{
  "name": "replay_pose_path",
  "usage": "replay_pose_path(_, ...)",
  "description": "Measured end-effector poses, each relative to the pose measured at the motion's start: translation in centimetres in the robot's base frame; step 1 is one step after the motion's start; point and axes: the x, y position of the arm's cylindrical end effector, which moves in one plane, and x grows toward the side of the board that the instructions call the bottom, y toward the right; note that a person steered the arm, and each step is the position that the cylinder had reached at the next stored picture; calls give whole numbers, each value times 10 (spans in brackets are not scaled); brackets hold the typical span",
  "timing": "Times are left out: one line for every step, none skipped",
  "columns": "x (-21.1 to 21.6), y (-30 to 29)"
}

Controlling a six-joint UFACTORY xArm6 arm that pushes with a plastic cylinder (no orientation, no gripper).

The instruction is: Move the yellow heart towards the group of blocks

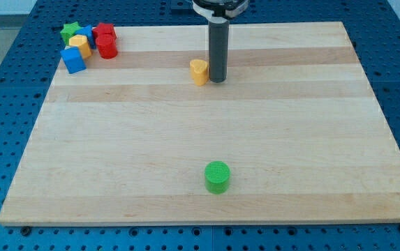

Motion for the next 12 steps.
replay_pose_path(-2, -31)
replay_pose_path(-3, -83)
replay_pose_path(-6, -119)
replay_pose_path(-3, -126)
replay_pose_path(27, -106)
replay_pose_path(35, -72)
replay_pose_path(25, -42)
replay_pose_path(-1, -50)
replay_pose_path(-30, -85)
replay_pose_path(-50, -127)
replay_pose_path(-55, -163)
replay_pose_path(-35, -151)
